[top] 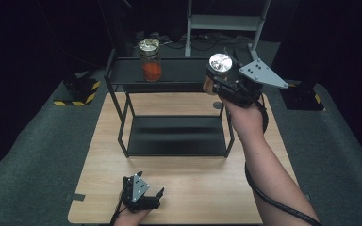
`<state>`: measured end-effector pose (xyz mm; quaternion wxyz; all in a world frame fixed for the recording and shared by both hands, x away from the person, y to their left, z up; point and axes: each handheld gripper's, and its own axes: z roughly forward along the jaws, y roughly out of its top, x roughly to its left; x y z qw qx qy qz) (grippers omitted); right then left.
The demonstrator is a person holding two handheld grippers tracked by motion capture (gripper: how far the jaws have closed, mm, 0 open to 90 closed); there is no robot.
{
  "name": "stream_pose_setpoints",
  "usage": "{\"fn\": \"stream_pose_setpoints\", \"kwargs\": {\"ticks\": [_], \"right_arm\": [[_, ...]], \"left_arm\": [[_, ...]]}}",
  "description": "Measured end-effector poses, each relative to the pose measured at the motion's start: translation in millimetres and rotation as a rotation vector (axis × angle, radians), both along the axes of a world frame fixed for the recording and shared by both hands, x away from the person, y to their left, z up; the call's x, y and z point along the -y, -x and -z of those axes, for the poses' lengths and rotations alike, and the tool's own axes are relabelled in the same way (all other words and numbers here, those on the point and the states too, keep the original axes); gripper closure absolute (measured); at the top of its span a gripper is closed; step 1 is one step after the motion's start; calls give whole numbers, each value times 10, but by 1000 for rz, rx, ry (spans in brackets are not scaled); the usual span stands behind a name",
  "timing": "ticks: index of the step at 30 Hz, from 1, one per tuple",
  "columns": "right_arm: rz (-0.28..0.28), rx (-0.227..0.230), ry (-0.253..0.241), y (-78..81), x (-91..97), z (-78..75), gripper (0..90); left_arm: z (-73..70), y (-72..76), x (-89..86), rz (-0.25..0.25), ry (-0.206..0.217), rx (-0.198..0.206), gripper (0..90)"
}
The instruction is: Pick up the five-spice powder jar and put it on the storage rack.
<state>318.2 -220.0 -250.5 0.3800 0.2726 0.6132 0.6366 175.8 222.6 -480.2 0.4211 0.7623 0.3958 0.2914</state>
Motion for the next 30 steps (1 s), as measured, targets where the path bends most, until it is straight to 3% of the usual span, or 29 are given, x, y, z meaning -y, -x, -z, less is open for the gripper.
{"fn": "stream_pose_setpoints", "kwargs": {"ticks": [30], "right_arm": [[53, -49, -26, -513, -241, -125, 340]], "left_arm": [[13, 5, -39, -1, 22, 0, 10]]}}
